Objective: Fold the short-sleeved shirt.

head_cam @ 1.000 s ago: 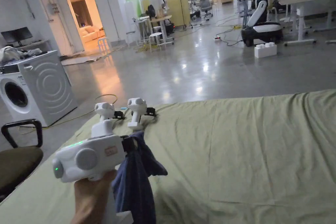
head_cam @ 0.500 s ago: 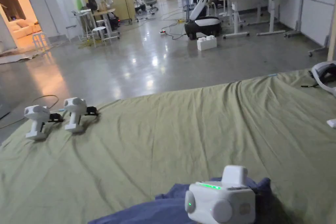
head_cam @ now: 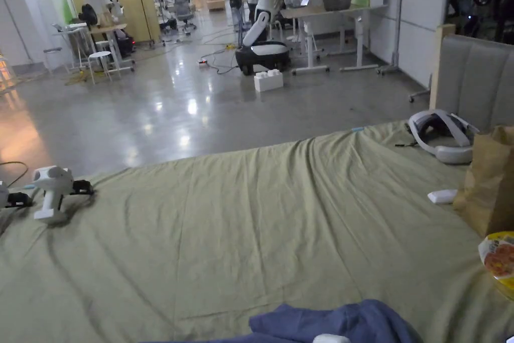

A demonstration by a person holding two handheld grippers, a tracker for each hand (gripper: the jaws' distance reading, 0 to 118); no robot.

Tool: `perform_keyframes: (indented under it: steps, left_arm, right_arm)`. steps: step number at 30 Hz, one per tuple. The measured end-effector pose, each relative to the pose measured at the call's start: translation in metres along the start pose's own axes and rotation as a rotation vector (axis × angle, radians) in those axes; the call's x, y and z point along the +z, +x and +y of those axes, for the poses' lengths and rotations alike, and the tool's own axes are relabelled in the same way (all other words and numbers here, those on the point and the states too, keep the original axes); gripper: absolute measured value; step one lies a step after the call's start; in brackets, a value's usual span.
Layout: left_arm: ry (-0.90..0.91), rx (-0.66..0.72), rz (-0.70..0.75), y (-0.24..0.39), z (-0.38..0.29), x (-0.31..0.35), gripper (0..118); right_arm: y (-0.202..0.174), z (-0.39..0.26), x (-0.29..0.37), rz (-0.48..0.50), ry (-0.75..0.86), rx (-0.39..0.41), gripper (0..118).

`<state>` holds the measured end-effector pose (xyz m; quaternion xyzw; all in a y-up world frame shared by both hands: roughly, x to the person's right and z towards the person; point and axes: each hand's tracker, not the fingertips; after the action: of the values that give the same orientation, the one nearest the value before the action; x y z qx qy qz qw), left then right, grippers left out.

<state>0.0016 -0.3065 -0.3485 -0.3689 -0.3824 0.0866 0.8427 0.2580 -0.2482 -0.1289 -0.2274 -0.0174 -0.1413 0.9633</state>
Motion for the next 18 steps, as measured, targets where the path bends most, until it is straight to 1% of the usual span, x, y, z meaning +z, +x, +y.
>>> perform_keyframes:
  steps: [3, 7, 10, 11, 13, 14, 18]
  left_arm:
    - [0.227, -0.043, 0.093, -0.002, 0.018, 0.095, 100]
    - [0.509, -0.087, 0.265, 0.009, 0.006, 0.227, 101]
    - [0.657, -0.145, 0.450, 0.020, -0.023, 0.298, 102]
    - [0.688, -0.142, 0.519, 0.022, -0.031, 0.314, 102]
    - [0.726, -0.109, 0.599, 0.024, -0.046, 0.341, 102]
    - [0.736, -0.099, 0.610, 0.025, -0.051, 0.351, 102]
    - [0.744, -0.063, 0.651, 0.033, -0.070, 0.379, 102]
  right_arm:
    - [-0.019, 0.012, -0.002, 0.066, 0.053, 0.029, 2]
    - [-0.053, 0.029, 0.002, 0.119, 0.118, 0.115, 2]
    - [-0.075, 0.036, 0.010, 0.103, 0.216, 0.200, 2]
    - [-0.082, 0.036, 0.014, 0.091, 0.262, 0.226, 2]
    - [-0.088, 0.040, 0.021, 0.149, 0.308, 0.251, 2]
    - [-0.090, 0.043, 0.023, 0.169, 0.305, 0.256, 2]
    - [-0.095, 0.048, 0.027, 0.168, 0.313, 0.274, 2]
